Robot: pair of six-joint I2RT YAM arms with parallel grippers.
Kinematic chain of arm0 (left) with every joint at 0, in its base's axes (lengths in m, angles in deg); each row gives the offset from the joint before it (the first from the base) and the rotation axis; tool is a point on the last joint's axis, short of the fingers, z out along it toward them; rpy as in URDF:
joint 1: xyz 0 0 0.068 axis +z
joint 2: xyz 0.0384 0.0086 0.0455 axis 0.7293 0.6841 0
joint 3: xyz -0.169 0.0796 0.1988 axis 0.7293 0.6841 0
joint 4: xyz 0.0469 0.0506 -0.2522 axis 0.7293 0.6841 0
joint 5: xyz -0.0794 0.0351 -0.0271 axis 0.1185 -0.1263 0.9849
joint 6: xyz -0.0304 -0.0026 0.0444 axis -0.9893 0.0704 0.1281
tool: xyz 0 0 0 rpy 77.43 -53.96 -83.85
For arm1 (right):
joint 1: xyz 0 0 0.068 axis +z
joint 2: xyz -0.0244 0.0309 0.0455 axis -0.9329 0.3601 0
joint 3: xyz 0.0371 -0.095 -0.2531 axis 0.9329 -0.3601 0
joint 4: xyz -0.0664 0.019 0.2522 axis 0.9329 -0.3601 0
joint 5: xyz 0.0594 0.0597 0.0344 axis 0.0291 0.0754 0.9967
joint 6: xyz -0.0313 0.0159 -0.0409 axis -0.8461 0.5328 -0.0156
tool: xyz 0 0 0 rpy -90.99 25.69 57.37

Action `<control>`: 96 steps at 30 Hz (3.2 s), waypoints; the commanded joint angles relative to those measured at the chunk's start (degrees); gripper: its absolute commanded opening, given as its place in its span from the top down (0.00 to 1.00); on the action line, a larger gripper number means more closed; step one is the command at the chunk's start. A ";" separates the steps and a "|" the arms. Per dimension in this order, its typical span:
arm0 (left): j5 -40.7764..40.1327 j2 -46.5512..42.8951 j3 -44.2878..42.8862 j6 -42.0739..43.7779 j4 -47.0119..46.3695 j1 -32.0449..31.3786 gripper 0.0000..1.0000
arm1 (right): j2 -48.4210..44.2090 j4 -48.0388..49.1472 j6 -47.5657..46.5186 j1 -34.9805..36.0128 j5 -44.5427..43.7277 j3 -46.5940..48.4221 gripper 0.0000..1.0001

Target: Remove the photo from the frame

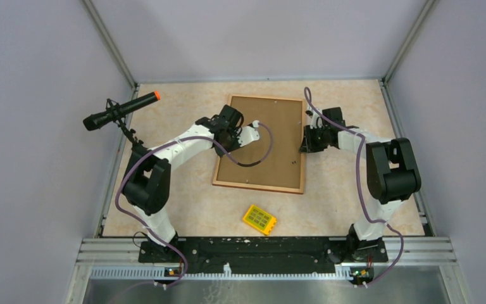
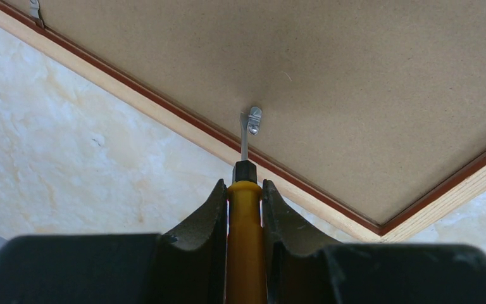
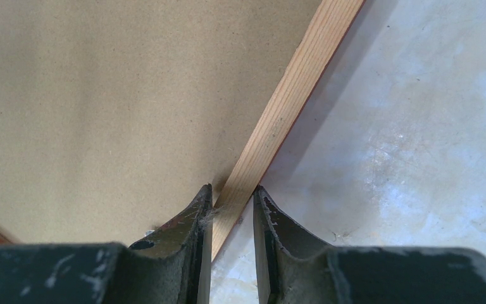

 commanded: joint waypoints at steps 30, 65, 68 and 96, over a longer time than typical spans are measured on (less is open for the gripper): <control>-7.71 17.51 -26.18 1.65 -13.44 3.88 1.00 | 3.36 -4.41 -4.38 -0.37 -1.24 -0.57 1.00; -6.85 20.43 -24.22 4.64 -10.84 6.43 1.00 | 4.00 -4.40 -4.47 -0.37 -1.80 -0.49 1.00; -6.71 18.85 -22.66 4.81 -10.62 6.48 1.00 | 3.98 -4.44 -4.47 -0.37 -1.81 -0.54 1.00; 0.01 18.66 -22.59 1.05 -9.63 6.37 1.00 | 4.08 -4.36 -4.64 -0.37 -2.25 -0.48 1.00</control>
